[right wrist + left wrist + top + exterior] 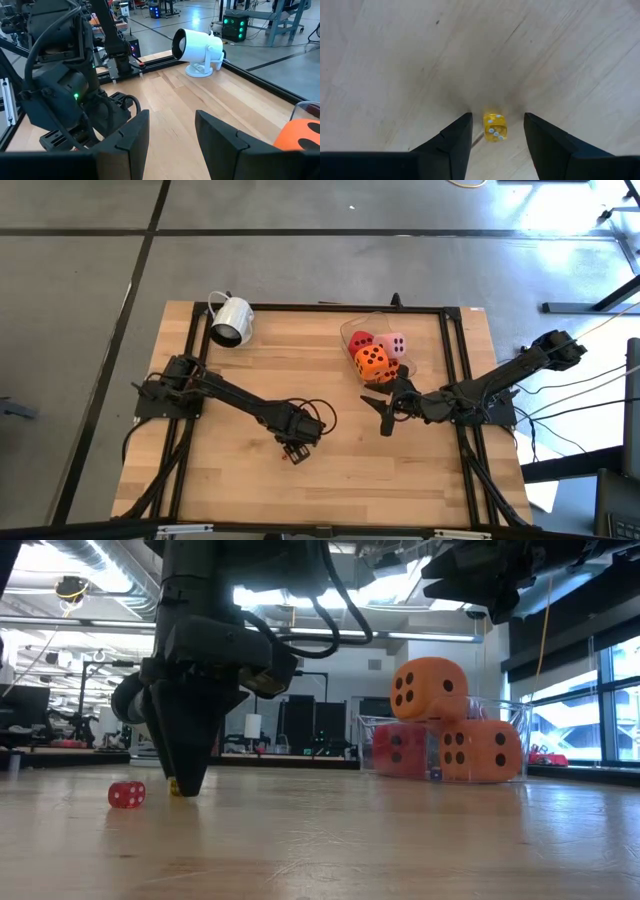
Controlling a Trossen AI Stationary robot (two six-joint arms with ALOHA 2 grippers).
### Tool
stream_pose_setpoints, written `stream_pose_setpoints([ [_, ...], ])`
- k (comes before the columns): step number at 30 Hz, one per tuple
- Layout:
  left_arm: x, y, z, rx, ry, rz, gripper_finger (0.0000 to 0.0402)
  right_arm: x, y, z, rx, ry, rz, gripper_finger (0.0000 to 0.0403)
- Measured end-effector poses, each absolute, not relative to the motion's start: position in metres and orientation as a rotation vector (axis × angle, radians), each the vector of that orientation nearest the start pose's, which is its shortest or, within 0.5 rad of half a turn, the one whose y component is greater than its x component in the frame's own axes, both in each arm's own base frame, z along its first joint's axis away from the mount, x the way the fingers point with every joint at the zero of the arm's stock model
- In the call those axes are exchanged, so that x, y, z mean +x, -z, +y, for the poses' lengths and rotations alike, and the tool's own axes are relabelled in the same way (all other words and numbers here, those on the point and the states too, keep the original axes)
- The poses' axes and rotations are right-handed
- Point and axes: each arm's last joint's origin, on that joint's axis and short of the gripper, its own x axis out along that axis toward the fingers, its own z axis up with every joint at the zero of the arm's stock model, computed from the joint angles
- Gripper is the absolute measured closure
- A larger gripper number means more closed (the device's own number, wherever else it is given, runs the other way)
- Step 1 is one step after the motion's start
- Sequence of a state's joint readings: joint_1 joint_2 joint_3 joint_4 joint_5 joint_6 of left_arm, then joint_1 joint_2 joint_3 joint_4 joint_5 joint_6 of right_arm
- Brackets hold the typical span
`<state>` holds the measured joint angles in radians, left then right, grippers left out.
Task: Pick & Place Dice
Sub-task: Put the small yellow die in the bin
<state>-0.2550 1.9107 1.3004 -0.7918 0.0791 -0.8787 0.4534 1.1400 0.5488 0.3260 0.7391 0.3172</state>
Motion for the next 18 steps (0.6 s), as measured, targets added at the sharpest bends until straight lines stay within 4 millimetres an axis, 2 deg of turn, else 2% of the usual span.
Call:
stream_pose_setpoints([
  [5,0.3464,-0.1659,-0.0928,-0.595,-0.355,1.419,0.0245,0.2177,-0.2333,0.0844,0.164,0.315,0.173,0.0243],
  [18,0.3444,-0.1652,-0.092,-0.583,-0.361,1.438,0.0357,0.2177,-0.2333,0.0844,0.164,0.316,0.173,0.0243],
])
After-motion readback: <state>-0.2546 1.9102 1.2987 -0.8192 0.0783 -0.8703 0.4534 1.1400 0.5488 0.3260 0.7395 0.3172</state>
